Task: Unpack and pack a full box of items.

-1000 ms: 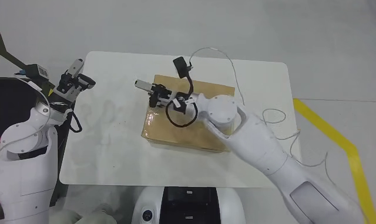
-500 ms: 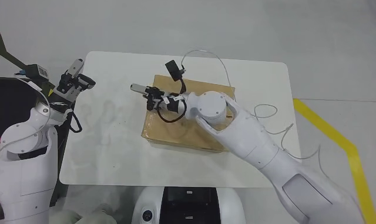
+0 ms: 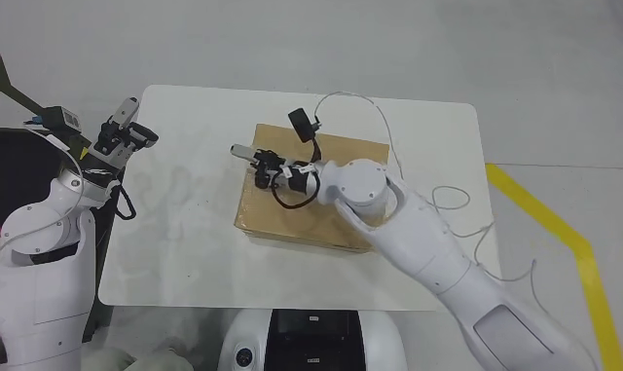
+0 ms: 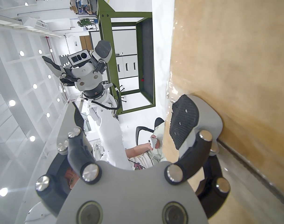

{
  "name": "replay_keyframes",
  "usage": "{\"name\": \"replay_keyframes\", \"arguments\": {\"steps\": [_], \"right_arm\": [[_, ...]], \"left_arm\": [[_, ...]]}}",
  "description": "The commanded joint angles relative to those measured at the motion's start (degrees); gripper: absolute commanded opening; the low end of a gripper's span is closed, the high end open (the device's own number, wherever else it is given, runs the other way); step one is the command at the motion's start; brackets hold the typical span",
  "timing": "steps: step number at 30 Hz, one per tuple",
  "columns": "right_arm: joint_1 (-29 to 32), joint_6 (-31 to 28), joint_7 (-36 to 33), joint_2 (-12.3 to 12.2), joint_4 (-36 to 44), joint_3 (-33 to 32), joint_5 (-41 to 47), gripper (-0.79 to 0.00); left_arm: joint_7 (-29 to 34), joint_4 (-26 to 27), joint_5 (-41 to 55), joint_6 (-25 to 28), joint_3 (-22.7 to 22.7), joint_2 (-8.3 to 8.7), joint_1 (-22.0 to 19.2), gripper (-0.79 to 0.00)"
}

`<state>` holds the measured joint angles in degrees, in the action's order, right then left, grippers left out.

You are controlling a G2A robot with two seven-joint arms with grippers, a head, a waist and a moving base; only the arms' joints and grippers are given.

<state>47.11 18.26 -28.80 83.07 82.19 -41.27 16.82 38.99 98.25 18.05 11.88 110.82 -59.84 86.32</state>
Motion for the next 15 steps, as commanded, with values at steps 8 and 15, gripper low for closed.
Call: {"name": "replay_keyframes", "arguments": {"steps": [8, 15], "right_arm": [[5.9, 3.5, -0.2, -2.2, 6.3, -5.9, -3.9, 0.000], [10.6, 5.8, 0.2, -3.8, 10.7, -10.6, -6.4, 0.000]], "left_arm": [[0.0, 0.0, 0.0, 0.0, 0.0, 0.00, 0.0, 0.000], [0.0, 0.0, 0.0, 0.0, 0.0, 0.00, 0.0, 0.000]]}}
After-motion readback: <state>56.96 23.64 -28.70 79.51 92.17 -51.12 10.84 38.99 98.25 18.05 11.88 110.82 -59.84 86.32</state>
